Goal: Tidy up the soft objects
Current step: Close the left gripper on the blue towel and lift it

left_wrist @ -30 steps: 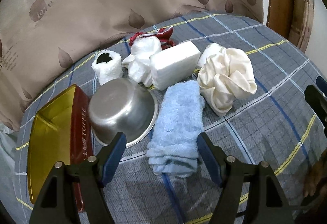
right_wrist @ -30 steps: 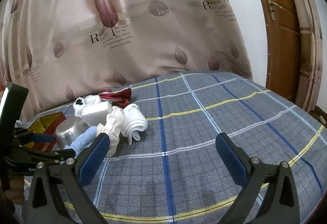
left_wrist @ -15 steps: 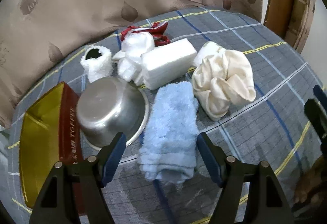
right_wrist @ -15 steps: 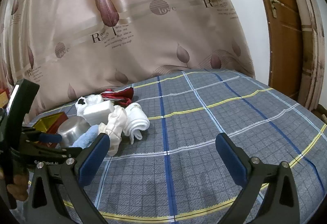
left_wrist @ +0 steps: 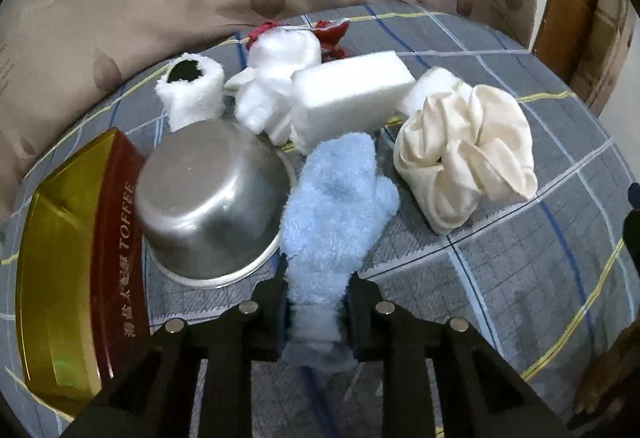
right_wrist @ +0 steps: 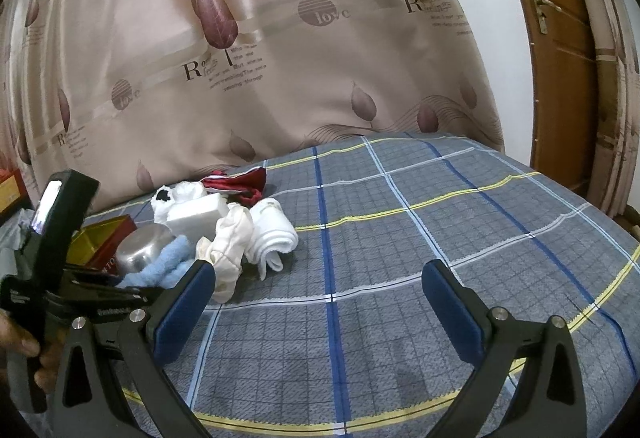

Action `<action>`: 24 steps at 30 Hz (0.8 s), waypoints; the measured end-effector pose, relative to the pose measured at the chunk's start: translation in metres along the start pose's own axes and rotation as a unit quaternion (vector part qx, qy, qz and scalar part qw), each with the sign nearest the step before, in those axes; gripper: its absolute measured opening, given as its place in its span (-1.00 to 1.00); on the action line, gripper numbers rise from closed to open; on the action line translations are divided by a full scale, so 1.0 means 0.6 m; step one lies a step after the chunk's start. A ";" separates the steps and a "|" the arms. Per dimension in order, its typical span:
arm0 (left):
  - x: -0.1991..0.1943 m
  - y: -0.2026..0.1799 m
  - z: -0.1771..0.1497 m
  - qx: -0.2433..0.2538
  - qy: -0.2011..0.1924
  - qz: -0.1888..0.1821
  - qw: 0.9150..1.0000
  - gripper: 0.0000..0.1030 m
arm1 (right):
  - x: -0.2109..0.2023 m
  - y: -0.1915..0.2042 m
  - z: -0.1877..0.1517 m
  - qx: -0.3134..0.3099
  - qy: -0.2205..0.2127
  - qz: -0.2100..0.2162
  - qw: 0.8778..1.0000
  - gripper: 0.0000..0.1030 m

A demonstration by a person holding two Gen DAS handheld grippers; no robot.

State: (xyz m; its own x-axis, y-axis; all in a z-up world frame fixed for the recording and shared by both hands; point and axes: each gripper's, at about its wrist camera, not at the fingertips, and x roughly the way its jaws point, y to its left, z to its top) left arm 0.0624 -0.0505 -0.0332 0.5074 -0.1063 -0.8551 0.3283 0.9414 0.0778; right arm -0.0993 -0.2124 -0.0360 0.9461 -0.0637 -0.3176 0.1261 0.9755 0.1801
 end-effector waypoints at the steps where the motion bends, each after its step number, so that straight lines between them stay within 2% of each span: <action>1: -0.005 -0.001 -0.001 0.000 -0.003 0.005 1.000 -0.58 | 0.001 0.000 0.000 0.000 0.001 0.000 1.000 1.00; 12: -0.118 0.022 0.000 -0.036 -0.066 0.033 0.997 -0.58 | 0.004 -0.004 -0.001 0.007 0.009 0.005 1.000 1.00; 17: -0.148 0.080 0.000 -0.064 -0.076 0.067 0.993 -0.58 | 0.006 -0.007 0.000 0.010 0.012 0.002 1.000 1.00; 24: -0.140 0.186 -0.002 -0.101 -0.054 0.112 0.987 -0.57 | 0.012 -0.001 0.001 0.000 0.022 -0.003 1.000 1.00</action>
State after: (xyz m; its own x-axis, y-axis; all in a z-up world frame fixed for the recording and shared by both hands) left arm 0.0556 0.0640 0.0471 0.6353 0.0879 -0.7672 0.0391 0.9886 0.1456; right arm -0.0927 -0.2137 -0.0379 0.9313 -0.0610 -0.3591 0.1321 0.9753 0.1770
